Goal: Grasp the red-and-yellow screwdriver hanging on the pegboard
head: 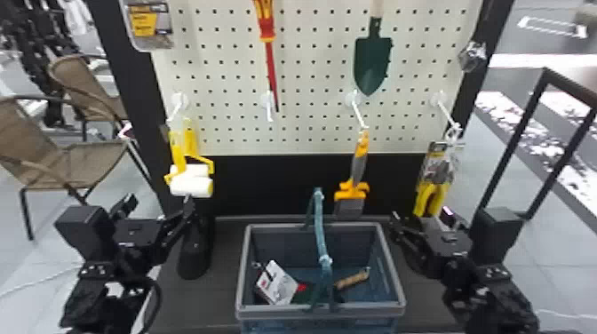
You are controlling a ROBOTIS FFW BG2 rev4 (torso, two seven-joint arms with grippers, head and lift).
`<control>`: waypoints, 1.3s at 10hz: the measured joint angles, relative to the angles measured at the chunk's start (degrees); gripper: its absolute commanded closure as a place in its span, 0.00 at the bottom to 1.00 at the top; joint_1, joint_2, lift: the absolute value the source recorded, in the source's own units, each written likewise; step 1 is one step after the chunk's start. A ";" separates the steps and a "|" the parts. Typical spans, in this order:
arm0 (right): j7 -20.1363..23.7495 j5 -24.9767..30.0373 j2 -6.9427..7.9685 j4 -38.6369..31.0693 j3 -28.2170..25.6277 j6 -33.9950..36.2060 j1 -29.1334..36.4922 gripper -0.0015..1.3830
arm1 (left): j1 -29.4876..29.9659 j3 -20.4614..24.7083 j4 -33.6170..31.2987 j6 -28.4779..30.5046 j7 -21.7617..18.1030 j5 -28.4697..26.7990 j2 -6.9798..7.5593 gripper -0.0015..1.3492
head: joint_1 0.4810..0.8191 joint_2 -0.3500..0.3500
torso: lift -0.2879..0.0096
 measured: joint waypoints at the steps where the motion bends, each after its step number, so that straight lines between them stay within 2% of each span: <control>1: 0.00 0.00 0.00 0.00 0.00 -0.11 0.00 0.16 | 0.00 0.01 0.04 -0.18 0.00 0.05 -0.04 0.12 | 0.20 0.50 | 0.63; 7: 0.00 0.00 0.00 0.09 0.00 -0.33 0.00 0.16 | 0.09 0.03 0.17 -0.57 0.06 1.07 -0.09 0.12 | 0.20 0.50 | 0.63; 9: 0.00 -0.14 0.00 0.09 0.00 -0.34 0.07 0.16 | -0.21 -0.58 -1.19 0.85 -0.44 1.96 0.33 0.12 | 0.20 0.50 | 0.63; 11: 0.00 -0.18 0.00 0.09 0.00 -0.34 0.09 0.16 | -1.83 -0.70 -7.50 8.56 -1.23 0.39 1.33 0.12 | 0.20 0.50 | 0.63; 13: 0.00 -0.18 -0.02 0.09 0.00 -0.34 0.09 0.16 | -4.95 0.00 -12.55 17.37 -4.19 0.14 1.82 0.11 | 0.20 0.50 | 0.63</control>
